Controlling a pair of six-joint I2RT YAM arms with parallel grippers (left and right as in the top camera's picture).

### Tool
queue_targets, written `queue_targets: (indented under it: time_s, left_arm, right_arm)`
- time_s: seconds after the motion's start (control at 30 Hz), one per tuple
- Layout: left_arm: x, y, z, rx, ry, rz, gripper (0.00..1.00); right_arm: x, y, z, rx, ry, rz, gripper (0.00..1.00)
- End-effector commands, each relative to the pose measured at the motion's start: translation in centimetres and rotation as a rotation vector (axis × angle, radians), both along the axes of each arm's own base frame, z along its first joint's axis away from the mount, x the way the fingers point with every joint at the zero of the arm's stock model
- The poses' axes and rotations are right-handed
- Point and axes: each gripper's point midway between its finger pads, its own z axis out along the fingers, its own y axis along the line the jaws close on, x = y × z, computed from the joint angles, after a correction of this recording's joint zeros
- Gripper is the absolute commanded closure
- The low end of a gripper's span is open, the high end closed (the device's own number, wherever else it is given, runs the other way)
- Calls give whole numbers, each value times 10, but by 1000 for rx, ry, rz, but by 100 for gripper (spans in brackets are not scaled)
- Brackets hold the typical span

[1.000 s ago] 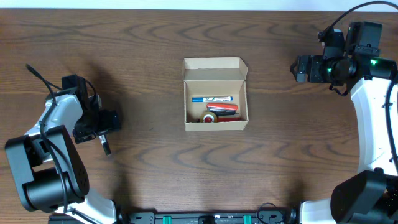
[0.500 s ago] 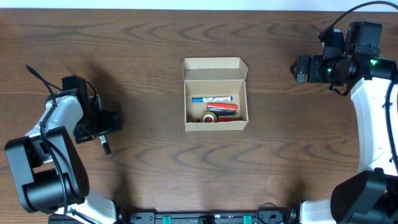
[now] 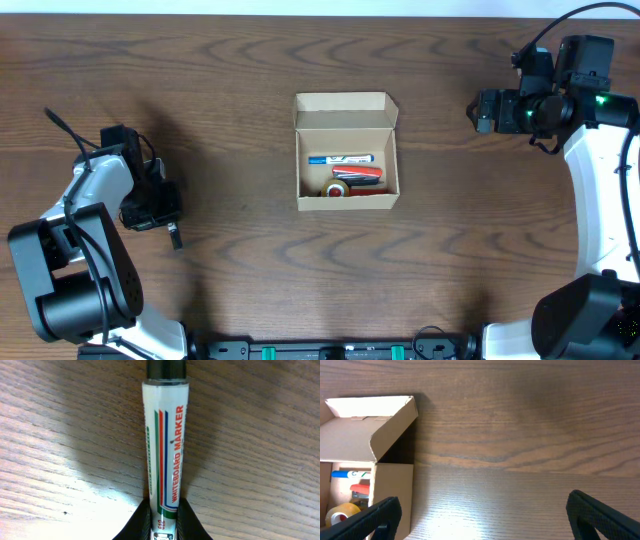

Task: Pack container
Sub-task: 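Carry the white marker with left gripper and lower into box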

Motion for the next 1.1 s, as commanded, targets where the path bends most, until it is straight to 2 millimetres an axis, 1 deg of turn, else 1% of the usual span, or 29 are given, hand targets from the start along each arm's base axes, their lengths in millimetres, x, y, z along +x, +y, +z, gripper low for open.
queue_targets:
  time_s: [0.0, 0.13, 0.23, 0.3, 0.33, 0.43, 0.5, 0.53, 0.57, 0.63, 0.67, 0.7, 0.73, 0.83, 0.87, 0.9, 0.97, 1.07]
  left_arm:
    - [-11, -6, -9, -26, 40, 6, 94]
    - [-10, -9, -8, -47, 38, 22, 94]
    - [-4, -22, -3, -115, 7, 20, 94]
    - [7, -35, 8, -168, -46, -20, 94]
    - [14, -41, 16, -180, -77, -44, 94]
    - [39, -60, 50, -164, -188, -160, 94]
    - [59, -78, 80, -129, -279, -264, 94]
    - [67, -85, 91, -105, -312, -296, 94]
    - [79, -95, 108, -71, -360, -347, 94]
    - [96, -118, 137, -19, -446, -485, 94]
    - [103, -134, 151, 10, -489, -583, 94]
    - [107, -145, 161, 30, -518, -658, 94]
    - [110, -162, 174, 58, -557, -762, 94]
    - [109, -211, 198, 122, -650, -1107, 94]
    - [105, -227, 202, 140, -677, -1245, 94]
    - [101, -240, 203, 157, -695, -1363, 94]
    - [93, -263, 204, 183, -730, -1547, 94]
    - [89, -288, 205, 200, -774, -1682, 94]
  right_arm:
    - [2, -2, 1, -8, -3, 8, 2]
    - [2, -2, 1, -9, -3, 8, 2]
    - [2, -2, 1, -8, -3, 8, 2]
    - [2, -2, 1, -9, -3, 8, 2]
    - [2, -2, 1, -9, -3, 8, 2]
    - [2, -2, 1, -9, -3, 8, 2]
    - [2, -2, 1, -9, -3, 8, 2]
    - [2, -2, 1, -9, -3, 8, 2]
    - [2, -2, 1, -9, -3, 8, 2]
    - [2, -2, 1, -9, -3, 8, 2]
    - [2, -2, 1, -9, -3, 8, 2]
    - [2, -2, 1, -9, -3, 8, 2]
    - [2, -2, 1, -9, -3, 8, 2]
    - [2, -2, 1, -9, -3, 8, 2]
    - [2, -2, 1, -9, -3, 8, 2]
    - [2, -2, 1, -9, -3, 8, 2]
    - [2, -2, 1, -9, -3, 8, 2]
    - [2, -2, 1, -9, -3, 8, 2]
